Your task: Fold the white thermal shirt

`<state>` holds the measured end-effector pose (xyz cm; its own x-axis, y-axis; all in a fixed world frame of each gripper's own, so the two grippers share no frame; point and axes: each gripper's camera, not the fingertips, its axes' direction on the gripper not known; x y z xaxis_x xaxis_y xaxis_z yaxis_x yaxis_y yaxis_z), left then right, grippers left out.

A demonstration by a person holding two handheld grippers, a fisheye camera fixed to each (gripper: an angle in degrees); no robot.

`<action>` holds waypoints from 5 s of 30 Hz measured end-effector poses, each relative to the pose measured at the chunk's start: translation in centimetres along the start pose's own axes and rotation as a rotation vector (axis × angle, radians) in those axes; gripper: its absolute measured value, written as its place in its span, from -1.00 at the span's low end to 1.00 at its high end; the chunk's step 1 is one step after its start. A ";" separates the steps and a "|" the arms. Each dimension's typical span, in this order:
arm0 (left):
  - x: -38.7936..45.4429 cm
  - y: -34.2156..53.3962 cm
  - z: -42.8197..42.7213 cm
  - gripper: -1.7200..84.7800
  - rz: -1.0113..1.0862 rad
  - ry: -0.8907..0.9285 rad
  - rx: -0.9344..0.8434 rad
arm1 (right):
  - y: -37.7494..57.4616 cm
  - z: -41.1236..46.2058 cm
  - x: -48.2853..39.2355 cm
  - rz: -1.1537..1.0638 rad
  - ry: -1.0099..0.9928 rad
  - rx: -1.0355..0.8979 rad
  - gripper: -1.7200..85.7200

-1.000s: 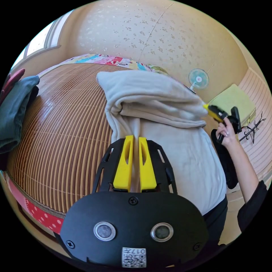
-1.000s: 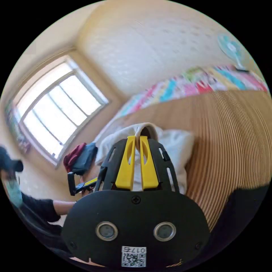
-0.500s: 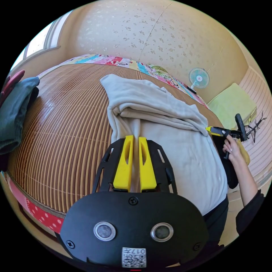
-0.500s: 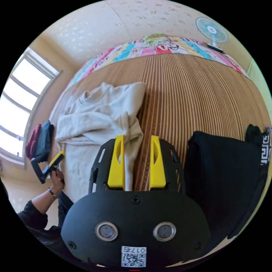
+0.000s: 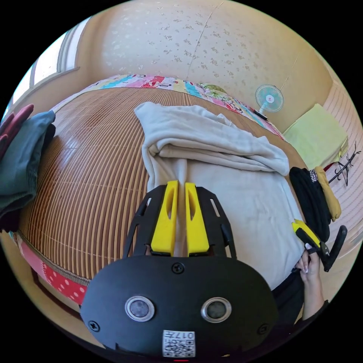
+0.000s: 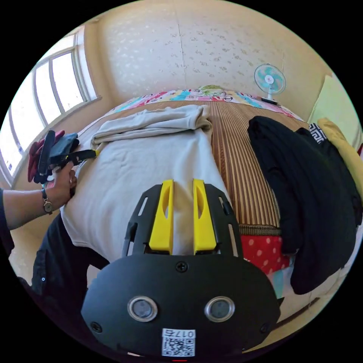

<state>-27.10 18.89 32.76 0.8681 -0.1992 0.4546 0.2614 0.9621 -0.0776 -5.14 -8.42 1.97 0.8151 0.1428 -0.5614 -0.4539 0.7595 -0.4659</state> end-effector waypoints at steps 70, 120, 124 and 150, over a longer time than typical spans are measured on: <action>-11.5 -0.5 -37.4 -0.66 -0.348 0.556 -0.033 | -10.5 6.5 11.4 0.187 -0.238 -0.129 -0.85; -5.3 7.0 -27.3 -0.53 -0.633 0.621 0.021 | 1.2 28.8 -6.5 0.028 0.136 0.115 -0.85; -2.5 6.4 -24.3 -0.68 -0.664 0.650 -0.025 | 1.1 30.6 -8.6 -0.032 0.170 0.163 -0.88; 32.7 7.0 -22.3 -0.70 0.319 0.879 -0.026 | -3.1 24.5 0.8 0.538 0.176 0.613 -0.95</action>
<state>12.54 14.94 27.32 0.9050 -0.0061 -0.4254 -0.0442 0.9932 -0.1081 5.77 4.94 19.71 0.4523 0.5221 -0.7231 -0.4475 0.8342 0.3224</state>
